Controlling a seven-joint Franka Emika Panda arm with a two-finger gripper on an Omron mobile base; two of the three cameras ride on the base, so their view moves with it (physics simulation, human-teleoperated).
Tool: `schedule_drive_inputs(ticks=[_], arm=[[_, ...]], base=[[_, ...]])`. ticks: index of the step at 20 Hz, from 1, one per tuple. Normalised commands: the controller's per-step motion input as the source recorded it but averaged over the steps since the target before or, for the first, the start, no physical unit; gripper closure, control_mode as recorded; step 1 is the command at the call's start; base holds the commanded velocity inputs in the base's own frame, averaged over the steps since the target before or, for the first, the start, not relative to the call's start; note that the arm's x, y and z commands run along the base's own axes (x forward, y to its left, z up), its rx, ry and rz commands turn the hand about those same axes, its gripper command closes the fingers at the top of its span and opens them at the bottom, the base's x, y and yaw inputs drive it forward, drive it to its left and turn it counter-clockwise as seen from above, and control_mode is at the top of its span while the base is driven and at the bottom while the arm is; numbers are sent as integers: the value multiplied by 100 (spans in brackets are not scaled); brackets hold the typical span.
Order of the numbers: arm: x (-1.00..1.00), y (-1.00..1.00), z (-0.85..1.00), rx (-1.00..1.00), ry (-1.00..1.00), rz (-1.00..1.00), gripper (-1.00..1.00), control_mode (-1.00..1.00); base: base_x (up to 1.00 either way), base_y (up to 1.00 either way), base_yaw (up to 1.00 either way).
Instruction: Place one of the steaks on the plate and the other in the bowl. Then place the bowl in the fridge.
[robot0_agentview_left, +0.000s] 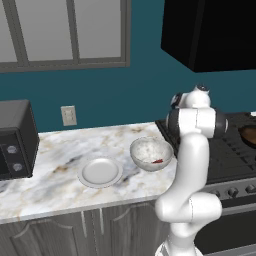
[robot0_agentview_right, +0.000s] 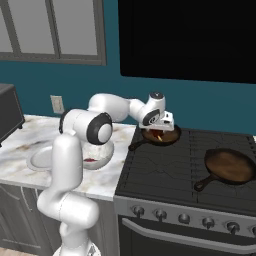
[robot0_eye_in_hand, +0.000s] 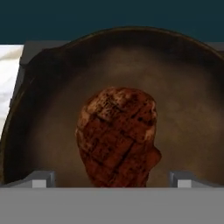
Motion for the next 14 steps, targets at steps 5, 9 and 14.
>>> schedule_drive_inputs(ticks=[5, 9, 14], arm=[[14, -1, -17, -1, 13, 0, -100, -100], [2, -4, -32, -1, 14, 0, -100, -100], [3, 0, 0, 0, 0, 0, -100, -100]], base=[[0, 0, 0], [0, 0, 0], [0, 0, 0]])
